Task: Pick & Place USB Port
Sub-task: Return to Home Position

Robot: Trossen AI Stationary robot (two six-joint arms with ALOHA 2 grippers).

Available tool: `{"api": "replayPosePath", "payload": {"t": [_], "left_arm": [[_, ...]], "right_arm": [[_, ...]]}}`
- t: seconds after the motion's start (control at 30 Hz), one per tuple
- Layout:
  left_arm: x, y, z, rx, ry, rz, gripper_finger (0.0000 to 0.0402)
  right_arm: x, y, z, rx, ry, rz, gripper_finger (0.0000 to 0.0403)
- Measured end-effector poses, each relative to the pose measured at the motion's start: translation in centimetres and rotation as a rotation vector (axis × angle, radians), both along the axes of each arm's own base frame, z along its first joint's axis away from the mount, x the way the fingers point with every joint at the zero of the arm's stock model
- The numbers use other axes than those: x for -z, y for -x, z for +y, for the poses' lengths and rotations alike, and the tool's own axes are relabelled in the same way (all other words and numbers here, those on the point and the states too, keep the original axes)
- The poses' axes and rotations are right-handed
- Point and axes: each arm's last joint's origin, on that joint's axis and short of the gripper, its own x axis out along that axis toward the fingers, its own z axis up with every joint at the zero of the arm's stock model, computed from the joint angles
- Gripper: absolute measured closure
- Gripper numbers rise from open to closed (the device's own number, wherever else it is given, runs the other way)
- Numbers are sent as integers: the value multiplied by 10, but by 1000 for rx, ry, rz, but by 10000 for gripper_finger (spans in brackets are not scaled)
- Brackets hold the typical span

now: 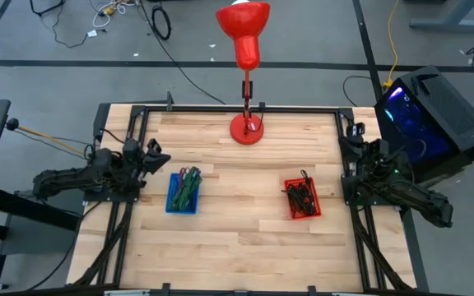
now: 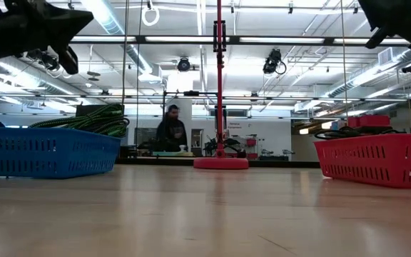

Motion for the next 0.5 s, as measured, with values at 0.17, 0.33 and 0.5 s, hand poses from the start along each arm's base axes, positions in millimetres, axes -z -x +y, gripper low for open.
{"api": "replayPosePath", "payload": {"t": [0.17, 0.33, 0.5], "left_arm": [[1, -1, 0, -4, 3, 11, 388], [1, -1, 0, -4, 3, 13, 388], [1, -1, 1, -15, 13, 11, 388]], "right_arm": [[3, -2, -3, 50, -62, 24, 356], [10, -7, -4, 24, -35, 115, 356], [23, -14, -2, -123, -12, 294, 356]]}}
